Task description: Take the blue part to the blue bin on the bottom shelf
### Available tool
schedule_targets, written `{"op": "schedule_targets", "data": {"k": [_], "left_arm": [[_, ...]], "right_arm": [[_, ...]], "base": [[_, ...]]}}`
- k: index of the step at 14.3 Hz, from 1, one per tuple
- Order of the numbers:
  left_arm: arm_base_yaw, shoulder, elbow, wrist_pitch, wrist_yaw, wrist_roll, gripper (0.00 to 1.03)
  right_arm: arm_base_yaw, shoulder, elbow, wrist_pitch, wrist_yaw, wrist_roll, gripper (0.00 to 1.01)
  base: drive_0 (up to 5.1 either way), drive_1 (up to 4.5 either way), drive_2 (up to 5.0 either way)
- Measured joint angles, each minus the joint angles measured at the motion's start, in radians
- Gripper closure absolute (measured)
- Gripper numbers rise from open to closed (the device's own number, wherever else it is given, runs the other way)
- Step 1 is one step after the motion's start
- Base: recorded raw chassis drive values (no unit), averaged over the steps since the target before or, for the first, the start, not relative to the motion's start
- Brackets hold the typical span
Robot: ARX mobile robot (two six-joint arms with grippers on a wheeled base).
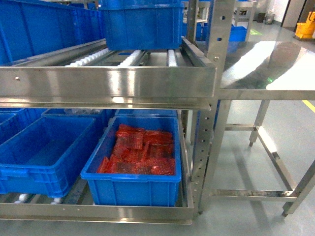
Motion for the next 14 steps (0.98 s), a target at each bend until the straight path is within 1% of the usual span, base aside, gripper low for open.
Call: {"op": "schedule_targets", "data": {"k": [14], "left_arm": [[0.000,0.000,0.000,0.003,0.000,0.000,0.59]], "right_arm": [[0.000,0.000,0.000,0.002,0.000,0.000,0.03]], "base": [[-5.0,2.40,2.4]]}}
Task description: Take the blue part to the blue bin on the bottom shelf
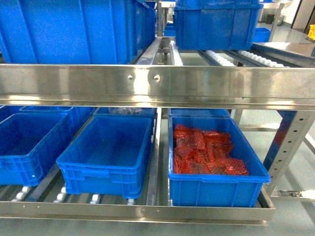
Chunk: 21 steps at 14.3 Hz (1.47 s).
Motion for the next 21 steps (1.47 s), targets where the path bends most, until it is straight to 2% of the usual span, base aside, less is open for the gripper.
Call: {"op": "schedule_targets", "data": {"k": [21], "left_arm": [[0.001,-0.002,0.000,-0.003,0.000,0.000,0.59]], "right_arm": [[0.000,0.000,0.000,0.001,0.000,0.000,0.03]], "base": [[-5.0,2.38,2.4]]}}
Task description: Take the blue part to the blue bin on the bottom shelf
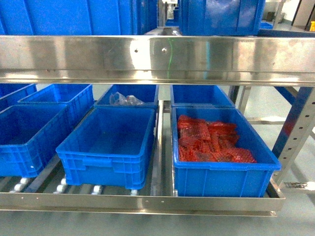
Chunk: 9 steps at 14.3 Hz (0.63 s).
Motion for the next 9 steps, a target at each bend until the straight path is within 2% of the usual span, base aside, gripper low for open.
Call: {"op": "schedule_targets", "data": {"k": [8,9], "left_arm": [[0.000,0.001,0.000,0.001,0.000,0.000,0.59],[0.000,0.001,0.000,0.001,0.000,0.000,0.59]], "right_arm": [[0.000,0.000,0.000,-0.002,0.000,0.001,0.03],[0.000,0.000,0.000,-0.002,0.000,0.000,0.03]], "base": [[-5.0,2.38,2.4],[0.0,0.00,0.0]]}}
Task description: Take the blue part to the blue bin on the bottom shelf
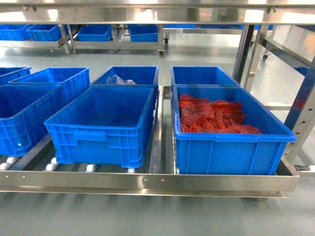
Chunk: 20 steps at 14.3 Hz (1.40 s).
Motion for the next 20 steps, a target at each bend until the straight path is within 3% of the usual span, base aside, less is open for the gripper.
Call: {"op": "schedule_targets", "data": {"k": [20], "left_arm": [[0.000,0.001,-0.002,0.000,0.000,0.000,0.59]], "right_arm": [[0.000,0.000,0.000,-0.001,0.000,0.000,0.03]], "base": [[0.0,0.00,0.0]]}}
